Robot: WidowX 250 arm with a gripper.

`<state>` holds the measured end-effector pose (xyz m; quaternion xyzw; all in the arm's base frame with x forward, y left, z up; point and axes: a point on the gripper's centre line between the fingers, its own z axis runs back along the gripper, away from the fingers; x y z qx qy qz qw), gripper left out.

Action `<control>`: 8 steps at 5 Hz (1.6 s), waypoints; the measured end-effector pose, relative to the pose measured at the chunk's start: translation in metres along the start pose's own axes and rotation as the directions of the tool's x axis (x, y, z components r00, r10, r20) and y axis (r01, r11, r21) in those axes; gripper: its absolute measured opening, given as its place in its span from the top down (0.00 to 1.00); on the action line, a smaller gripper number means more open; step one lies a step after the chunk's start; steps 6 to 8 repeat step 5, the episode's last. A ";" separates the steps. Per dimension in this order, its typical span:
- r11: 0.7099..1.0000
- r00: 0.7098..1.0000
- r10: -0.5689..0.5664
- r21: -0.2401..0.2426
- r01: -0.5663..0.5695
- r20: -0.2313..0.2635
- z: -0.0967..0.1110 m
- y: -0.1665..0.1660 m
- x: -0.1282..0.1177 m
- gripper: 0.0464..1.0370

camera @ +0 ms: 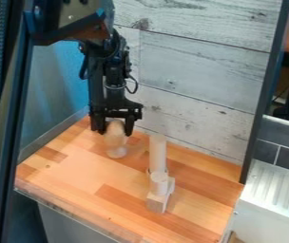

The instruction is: Take the cup along with ball on top to the left

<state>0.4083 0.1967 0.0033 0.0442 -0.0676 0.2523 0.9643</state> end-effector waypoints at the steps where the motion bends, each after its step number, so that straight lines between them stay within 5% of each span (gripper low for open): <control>1: 0.999 1.000 -0.001 -0.039 0.000 -0.023 -0.006 -0.003 -0.010 0.02; 2: 0.997 0.999 0.002 -0.083 -0.006 -0.037 -0.003 -0.005 -0.014 0.03; 3: 0.993 1.000 0.022 -0.117 -0.021 0.010 0.026 -0.001 -0.006 0.03; 5: 0.989 0.999 0.043 -0.145 -0.039 0.024 0.051 0.007 -0.007 0.03; 8: 0.989 0.999 0.043 -0.145 -0.039 0.024 0.051 0.007 -0.007 0.03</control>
